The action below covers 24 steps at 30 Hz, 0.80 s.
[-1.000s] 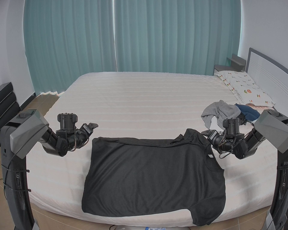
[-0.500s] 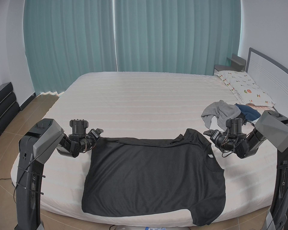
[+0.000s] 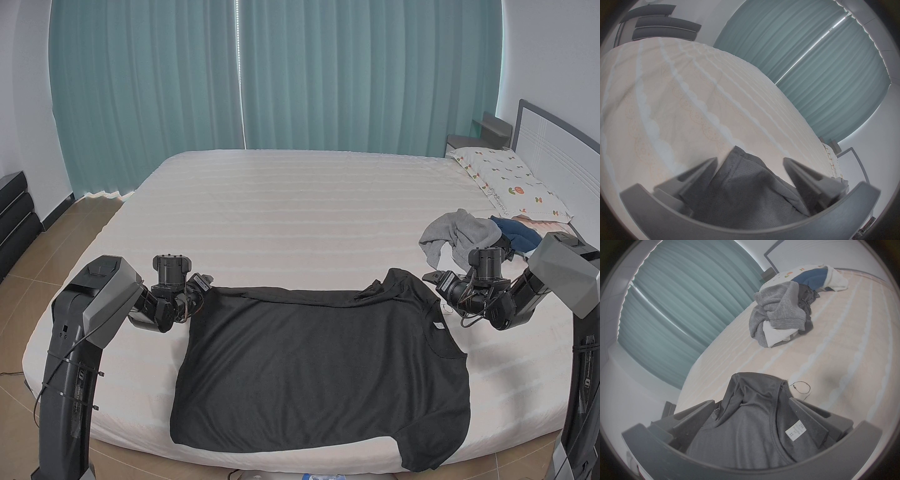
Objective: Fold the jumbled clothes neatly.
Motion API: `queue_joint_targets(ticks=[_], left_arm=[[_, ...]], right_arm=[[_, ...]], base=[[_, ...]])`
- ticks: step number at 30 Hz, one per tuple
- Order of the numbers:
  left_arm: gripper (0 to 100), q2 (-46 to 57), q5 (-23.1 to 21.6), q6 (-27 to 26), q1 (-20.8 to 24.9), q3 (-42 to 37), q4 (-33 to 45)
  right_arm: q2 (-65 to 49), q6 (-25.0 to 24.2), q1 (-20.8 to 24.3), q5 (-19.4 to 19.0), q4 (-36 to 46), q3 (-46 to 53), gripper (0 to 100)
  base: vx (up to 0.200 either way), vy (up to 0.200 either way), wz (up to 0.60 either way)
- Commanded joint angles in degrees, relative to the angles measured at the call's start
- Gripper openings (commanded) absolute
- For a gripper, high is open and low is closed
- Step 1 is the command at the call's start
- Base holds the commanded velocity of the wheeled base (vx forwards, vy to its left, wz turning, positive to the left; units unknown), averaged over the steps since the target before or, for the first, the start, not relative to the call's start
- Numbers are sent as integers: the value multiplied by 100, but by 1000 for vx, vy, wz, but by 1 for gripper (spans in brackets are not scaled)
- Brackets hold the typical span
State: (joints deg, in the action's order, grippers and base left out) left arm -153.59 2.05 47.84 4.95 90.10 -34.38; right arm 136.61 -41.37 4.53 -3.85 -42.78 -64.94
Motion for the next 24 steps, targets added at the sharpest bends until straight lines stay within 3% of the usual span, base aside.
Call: queue_joint_targets(ticks=[1, 7, 13, 17, 24], left_arm=[[0, 4, 15, 15, -3, -1, -43], [0, 31, 41, 42, -20, -45, -43], [0, -4, 375, 50, -20, -36, -69], [0, 22, 384, 77, -20, -45, -60], [0, 31, 384, 77, -12, -72, -52]], right_arm=[[375, 455, -181, -10, 59, -238, 100], [824, 798, -207, -54, 77, -713, 100], [1228, 956, -330, -309, 77, -1170, 100], [1579, 1430, -330, -538, 103, -1610, 100], [1869, 1430, -322, -502, 331, -2234, 100]], base=[[0, 0, 0], [0, 0, 0], [0, 0, 0], [0, 0, 0], [0, 0, 0]])
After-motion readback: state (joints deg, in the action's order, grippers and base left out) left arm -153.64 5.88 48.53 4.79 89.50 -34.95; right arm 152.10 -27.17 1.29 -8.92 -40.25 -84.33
